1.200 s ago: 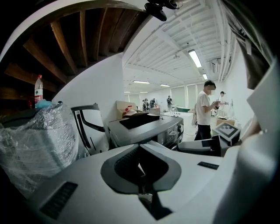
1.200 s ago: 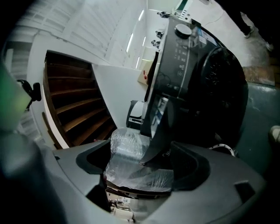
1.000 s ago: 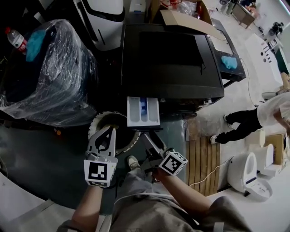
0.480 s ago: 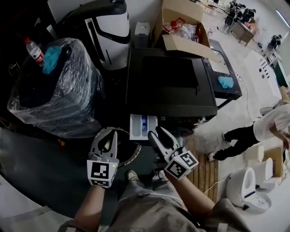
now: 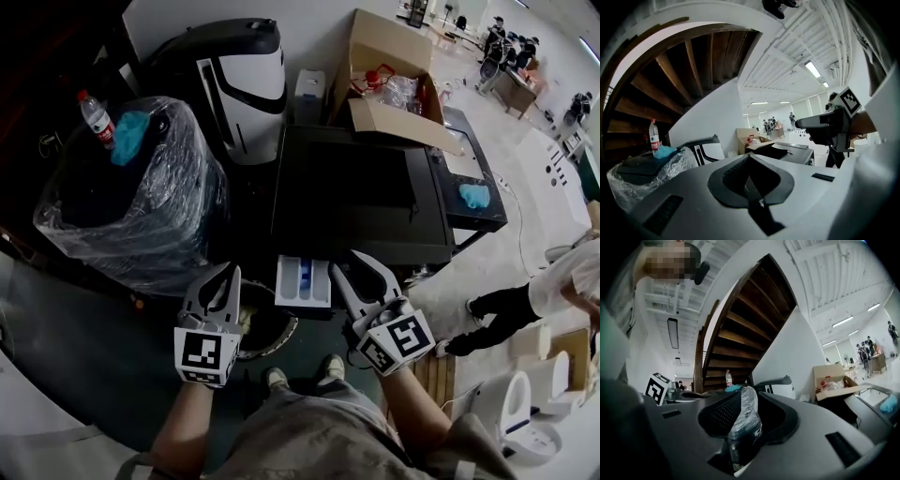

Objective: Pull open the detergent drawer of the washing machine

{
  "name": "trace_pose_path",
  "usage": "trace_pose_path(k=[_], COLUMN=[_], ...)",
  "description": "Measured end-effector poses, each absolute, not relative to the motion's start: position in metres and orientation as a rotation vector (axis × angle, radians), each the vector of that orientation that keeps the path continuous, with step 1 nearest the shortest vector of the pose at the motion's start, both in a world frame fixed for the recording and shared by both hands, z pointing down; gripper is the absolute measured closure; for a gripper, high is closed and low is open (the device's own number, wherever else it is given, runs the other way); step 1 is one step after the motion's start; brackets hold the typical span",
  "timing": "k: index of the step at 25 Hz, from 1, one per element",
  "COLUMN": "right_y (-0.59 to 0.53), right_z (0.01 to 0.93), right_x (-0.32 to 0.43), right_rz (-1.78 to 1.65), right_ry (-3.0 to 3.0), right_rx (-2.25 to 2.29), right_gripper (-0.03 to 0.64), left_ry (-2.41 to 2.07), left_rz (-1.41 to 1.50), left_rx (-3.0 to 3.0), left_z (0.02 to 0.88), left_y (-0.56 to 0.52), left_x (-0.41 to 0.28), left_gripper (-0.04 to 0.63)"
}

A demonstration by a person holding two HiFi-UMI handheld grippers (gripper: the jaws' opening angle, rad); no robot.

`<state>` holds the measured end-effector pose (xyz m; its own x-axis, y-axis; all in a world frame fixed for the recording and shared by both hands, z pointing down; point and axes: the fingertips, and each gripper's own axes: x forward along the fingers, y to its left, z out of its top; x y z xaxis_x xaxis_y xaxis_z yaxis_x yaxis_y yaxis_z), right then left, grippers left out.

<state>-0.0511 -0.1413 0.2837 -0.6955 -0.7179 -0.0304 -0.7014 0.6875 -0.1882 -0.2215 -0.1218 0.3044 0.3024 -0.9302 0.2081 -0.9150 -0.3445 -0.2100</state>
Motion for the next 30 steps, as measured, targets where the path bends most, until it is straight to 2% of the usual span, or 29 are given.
trace_pose_path(k=[11,23,30], right_y=[-0.140,-0.132,-0.135], right_z=[0.208,0.144,0.145], right_x=[-0.037,-0.021,-0.022], right_rz=[0.124,0.232,0.203], right_ry=[2.855,2.829,2.852], right_rx=[-1.152,-1.064,-1.017], right_gripper=[0.557,0.580,0.581], left_ry=[1.738,1.732,1.754], left_rz=[-0.295,-0.311,-0.331], left_rx=[-2.440,-2.406,-2.401], left_z=[0.225,0.204,0.203], left_y=[-0.130,-0.126,-0.121], left_x=[-0.198,-0.173,-0.169], left_gripper=[0.580,0.580,0.580])
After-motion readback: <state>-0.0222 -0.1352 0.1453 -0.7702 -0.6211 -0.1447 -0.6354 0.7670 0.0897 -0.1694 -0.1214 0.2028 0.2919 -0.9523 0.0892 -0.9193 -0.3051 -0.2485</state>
